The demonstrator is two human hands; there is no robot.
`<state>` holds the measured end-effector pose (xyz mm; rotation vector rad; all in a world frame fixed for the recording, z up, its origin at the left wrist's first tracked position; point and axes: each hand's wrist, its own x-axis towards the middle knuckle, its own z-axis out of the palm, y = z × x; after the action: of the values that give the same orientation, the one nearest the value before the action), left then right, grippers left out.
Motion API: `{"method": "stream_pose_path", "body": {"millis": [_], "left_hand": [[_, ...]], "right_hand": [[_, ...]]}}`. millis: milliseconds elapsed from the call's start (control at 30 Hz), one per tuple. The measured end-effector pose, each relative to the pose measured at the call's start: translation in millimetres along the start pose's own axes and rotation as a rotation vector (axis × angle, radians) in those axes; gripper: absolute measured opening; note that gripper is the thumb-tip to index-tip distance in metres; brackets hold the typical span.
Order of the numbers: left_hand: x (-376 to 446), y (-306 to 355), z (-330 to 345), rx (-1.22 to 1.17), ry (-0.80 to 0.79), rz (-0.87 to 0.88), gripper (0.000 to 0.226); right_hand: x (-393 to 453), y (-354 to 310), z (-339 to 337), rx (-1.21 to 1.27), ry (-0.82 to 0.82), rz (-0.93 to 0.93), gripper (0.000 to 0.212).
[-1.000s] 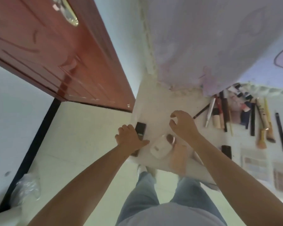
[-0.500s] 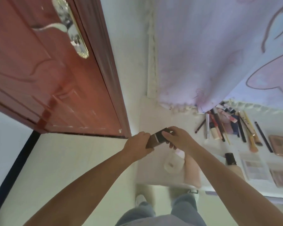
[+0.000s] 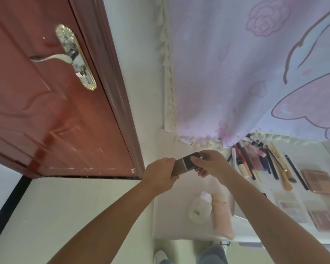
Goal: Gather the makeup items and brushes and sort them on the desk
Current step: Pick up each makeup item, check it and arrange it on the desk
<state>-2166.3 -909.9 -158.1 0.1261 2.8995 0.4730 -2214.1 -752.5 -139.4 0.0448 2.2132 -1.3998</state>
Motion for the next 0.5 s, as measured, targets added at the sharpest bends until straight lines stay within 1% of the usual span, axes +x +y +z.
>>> {"method": "stream_pose_path", "body": {"millis": [67,133,200,267,333,400,433,500], "left_hand": [[4,1,-1,-0.003,0.001,-0.005,0.038],[5,-9,-4,0.005,-0.015,-0.059,0.037],[-2,-33,-6,0.001,-0.037,-0.183,0.036],[-15,-57,-4,-0.039,-0.008,-0.308,0.036],[-22,-63,2,-0.106,0.051,-0.358,0.037],[-22,-49,11,-0.165,0.074,-0.350,0.038],[-19,-41,16,-0.182,0.081,-0.340,0.039],[-12,-24,25,-0.233,0.099,-0.347,0.037]], "right_hand": [[2,-4,-4,0.001,-0.010,0.005,0.024],[5,-11,-25,0.053,0.055,0.020,0.031],[4,-18,-63,0.112,0.182,0.018,0.034],[3,-23,-93,0.134,0.236,-0.011,0.032],[4,-23,-92,0.016,0.182,-0.032,0.032],[10,-20,-68,-0.122,0.098,-0.057,0.029],[13,-19,-55,-0.154,0.073,-0.072,0.028],[18,-16,-34,-0.204,0.073,-0.123,0.027]]}}
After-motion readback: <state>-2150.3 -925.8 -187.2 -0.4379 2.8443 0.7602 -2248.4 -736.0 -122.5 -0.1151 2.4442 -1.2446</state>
